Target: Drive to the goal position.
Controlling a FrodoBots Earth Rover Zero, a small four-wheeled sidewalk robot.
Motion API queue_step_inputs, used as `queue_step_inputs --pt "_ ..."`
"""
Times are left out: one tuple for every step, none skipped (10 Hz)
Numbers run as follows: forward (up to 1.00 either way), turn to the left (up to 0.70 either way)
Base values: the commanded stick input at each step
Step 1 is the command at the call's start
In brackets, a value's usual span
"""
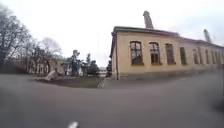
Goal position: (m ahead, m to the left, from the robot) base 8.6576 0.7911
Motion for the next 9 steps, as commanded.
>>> queue_step_inputs --pt "1.00 0.00" --pt "1.00 0.00" --pt "1.00 0.00" --pt "1.00 0.00" --pt "1.00 0.00" --pt "1.00 0.00" --pt "1.00 0.00" --pt "1.00 0.00" --pt "1.00 0.00"
